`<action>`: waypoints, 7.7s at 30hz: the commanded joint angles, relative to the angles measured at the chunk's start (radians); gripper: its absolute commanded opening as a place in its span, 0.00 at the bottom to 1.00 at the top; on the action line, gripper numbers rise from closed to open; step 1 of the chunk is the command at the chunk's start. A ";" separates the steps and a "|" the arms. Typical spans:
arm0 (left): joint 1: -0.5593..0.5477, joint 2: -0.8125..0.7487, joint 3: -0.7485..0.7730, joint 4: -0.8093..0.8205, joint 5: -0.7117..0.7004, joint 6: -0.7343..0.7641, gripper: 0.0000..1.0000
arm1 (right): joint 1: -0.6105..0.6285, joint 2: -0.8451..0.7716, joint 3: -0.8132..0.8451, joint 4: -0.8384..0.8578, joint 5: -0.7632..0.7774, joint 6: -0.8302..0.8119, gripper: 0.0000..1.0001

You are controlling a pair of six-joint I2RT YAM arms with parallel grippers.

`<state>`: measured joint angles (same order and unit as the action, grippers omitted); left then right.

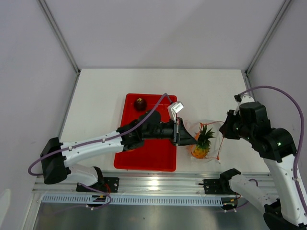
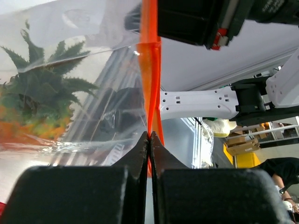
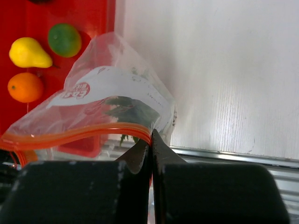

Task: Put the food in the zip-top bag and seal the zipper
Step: Adjust the zipper food storage bag at the center of the board.

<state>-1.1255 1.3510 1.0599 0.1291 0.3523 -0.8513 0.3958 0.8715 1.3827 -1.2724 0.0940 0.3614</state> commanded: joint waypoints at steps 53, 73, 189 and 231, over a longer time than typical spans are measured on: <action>0.023 0.143 0.038 0.159 0.077 -0.068 0.00 | 0.000 -0.112 -0.129 -0.012 -0.295 0.039 0.00; 0.026 0.165 0.019 0.159 0.050 -0.060 0.01 | 0.135 -0.022 -0.505 0.279 -0.017 0.309 0.00; 0.038 0.082 -0.012 0.053 0.036 0.014 0.01 | 0.196 -0.057 0.011 -0.099 0.125 0.226 0.00; 0.147 0.160 0.166 -0.253 0.047 0.162 0.01 | -0.006 0.158 0.019 -0.039 0.148 -0.058 0.00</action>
<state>-0.9905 1.4994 1.1519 -0.1207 0.4374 -0.7059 0.3988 1.0458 1.3144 -1.2675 0.1276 0.2867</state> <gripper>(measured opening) 0.005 0.003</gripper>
